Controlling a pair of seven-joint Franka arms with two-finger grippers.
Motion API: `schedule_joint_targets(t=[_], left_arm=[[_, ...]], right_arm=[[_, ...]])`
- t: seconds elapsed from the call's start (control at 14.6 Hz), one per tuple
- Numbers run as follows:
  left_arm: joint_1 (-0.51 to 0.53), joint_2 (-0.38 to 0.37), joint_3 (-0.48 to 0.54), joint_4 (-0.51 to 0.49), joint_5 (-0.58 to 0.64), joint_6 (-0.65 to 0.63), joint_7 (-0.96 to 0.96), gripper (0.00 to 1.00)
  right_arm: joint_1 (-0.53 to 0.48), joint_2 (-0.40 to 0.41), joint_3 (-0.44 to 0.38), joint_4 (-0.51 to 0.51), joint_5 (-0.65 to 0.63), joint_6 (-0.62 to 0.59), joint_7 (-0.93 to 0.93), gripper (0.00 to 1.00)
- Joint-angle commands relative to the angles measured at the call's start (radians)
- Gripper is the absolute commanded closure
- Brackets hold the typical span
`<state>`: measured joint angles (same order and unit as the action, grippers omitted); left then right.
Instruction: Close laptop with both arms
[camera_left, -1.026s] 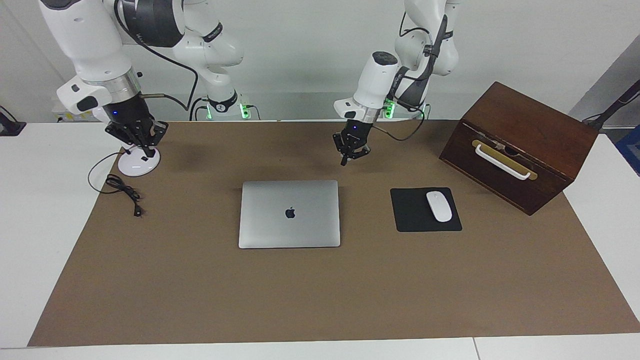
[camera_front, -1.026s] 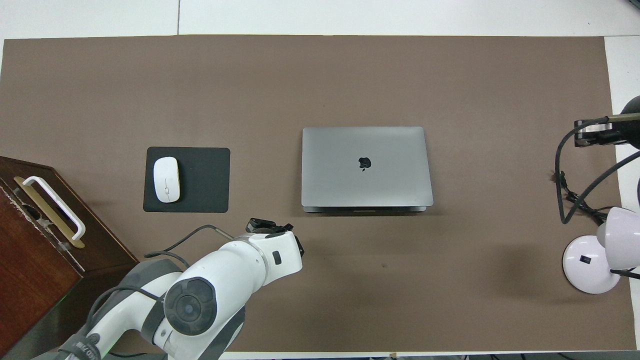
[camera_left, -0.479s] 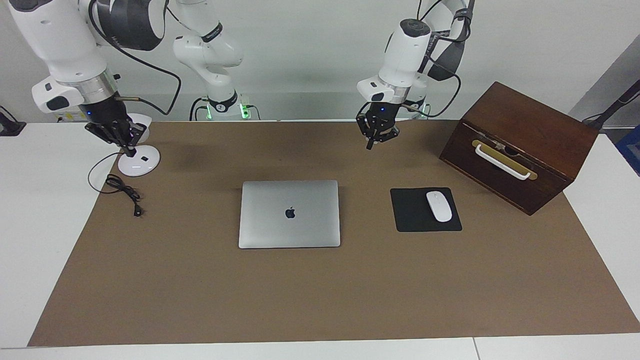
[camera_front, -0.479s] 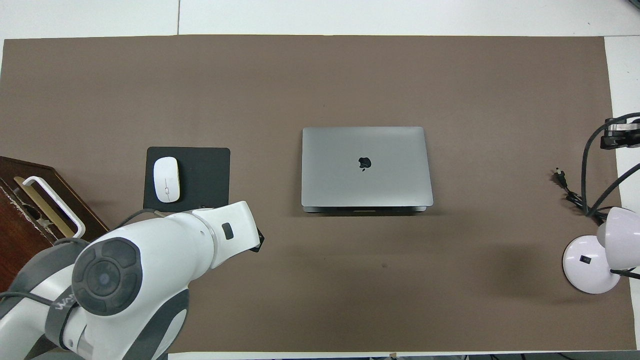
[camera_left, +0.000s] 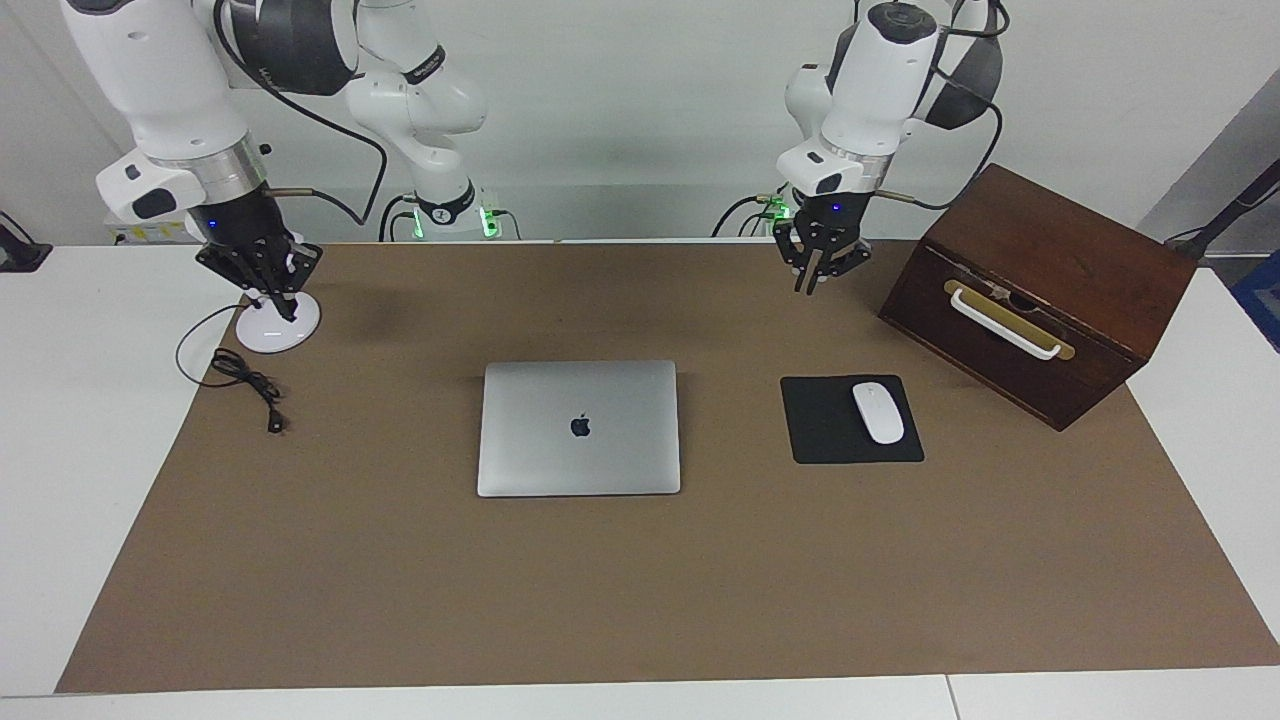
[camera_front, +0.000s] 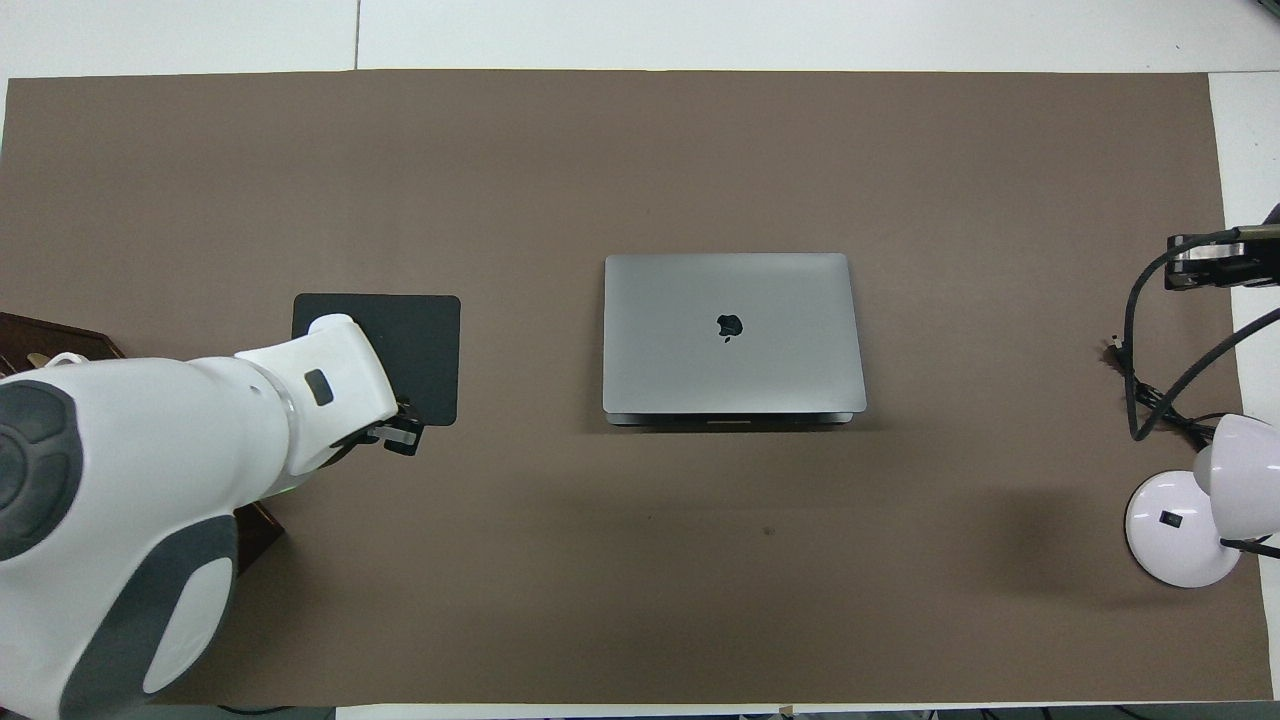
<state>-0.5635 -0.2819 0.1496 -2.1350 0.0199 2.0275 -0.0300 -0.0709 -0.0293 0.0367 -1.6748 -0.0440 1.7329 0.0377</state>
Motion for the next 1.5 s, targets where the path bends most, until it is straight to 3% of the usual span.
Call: schedule_joint_targets(t=[0.0, 0.21, 0.41, 0.55, 0.62, 0.82, 1.16, 1.44], left_arm=[[0.069, 0.003, -0.008, 0.023, 0.020, -0.042, 0.001, 0.00], [0.184, 0.004, -0.010, 0.052, 0.020, -0.047, 0.001, 0.00], [0.284, 0.020, -0.010, 0.105, 0.020, -0.072, -0.001, 0.00], [0.319, 0.041, -0.008, 0.168, 0.019, -0.122, 0.001, 0.00], [0.327, 0.064, -0.008, 0.223, 0.018, -0.177, 0.001, 0.00], [0.329, 0.148, -0.007, 0.412, 0.017, -0.352, 0.001, 0.00], [0.353, 0.220, -0.004, 0.561, 0.008, -0.495, 0.001, 0.00], [0.384, 0.230, -0.004, 0.563, 0.006, -0.474, 0.001, 0.00]], right_arm=[[-0.003, -0.020, 0.011, -0.022, 0.016, 0.016, -0.062, 1.00], [-0.001, -0.017, 0.012, 0.012, 0.013, -0.034, -0.079, 1.00], [-0.001, 0.006, 0.028, 0.112, 0.018, -0.157, -0.079, 1.00], [-0.003, -0.001, 0.028, 0.112, 0.018, -0.173, -0.081, 1.00], [-0.004, -0.007, 0.028, 0.110, 0.018, -0.170, -0.081, 0.95], [-0.009, -0.017, 0.028, 0.106, 0.018, -0.164, -0.100, 0.00], [-0.016, -0.018, 0.028, 0.107, 0.018, -0.144, -0.125, 0.00], [-0.017, -0.020, 0.028, 0.104, 0.018, -0.150, -0.128, 0.00]])
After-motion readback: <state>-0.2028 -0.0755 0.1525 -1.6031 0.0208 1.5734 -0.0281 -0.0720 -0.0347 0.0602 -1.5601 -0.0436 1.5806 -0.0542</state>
